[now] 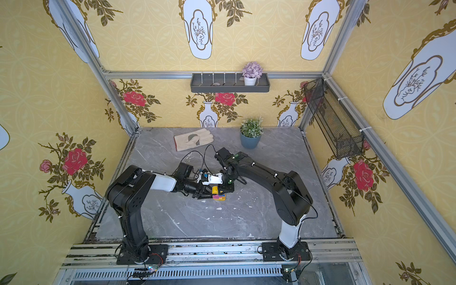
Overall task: Assemble the letter s with lego
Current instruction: Assemble the lego brick with the lego brick.
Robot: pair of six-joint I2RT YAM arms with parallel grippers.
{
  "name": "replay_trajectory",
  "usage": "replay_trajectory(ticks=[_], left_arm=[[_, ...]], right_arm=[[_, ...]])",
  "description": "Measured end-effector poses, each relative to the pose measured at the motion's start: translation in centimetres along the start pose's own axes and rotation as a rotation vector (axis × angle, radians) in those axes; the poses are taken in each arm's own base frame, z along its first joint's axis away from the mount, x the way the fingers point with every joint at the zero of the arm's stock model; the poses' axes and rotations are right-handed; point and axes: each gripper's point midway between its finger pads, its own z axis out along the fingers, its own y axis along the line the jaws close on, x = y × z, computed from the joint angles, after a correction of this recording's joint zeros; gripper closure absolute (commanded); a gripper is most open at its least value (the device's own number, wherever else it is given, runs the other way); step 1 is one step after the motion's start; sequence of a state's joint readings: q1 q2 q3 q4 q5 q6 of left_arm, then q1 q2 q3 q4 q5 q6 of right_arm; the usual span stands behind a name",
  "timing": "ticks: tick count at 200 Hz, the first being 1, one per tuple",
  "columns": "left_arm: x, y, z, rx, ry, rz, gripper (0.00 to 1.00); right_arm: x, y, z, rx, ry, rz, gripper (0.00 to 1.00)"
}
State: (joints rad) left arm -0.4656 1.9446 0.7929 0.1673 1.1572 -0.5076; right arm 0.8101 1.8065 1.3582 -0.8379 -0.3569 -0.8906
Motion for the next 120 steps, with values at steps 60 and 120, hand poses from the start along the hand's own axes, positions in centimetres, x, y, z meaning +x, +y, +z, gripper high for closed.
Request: replay_trajectory(ticks=[60,120], left_arm=[[0.1,0.07,-0.02,0.015,-0.005,0.005,0.45],[0.18,0.06,0.05,0.03,0.002,0.004,0.45]], right_arm=[[-0.02,0.1,0.3,-0.001,0.014,-0.007,0.73],[-0.05,0.15,0.49,-0.001,0.019,-0.011,0.75]])
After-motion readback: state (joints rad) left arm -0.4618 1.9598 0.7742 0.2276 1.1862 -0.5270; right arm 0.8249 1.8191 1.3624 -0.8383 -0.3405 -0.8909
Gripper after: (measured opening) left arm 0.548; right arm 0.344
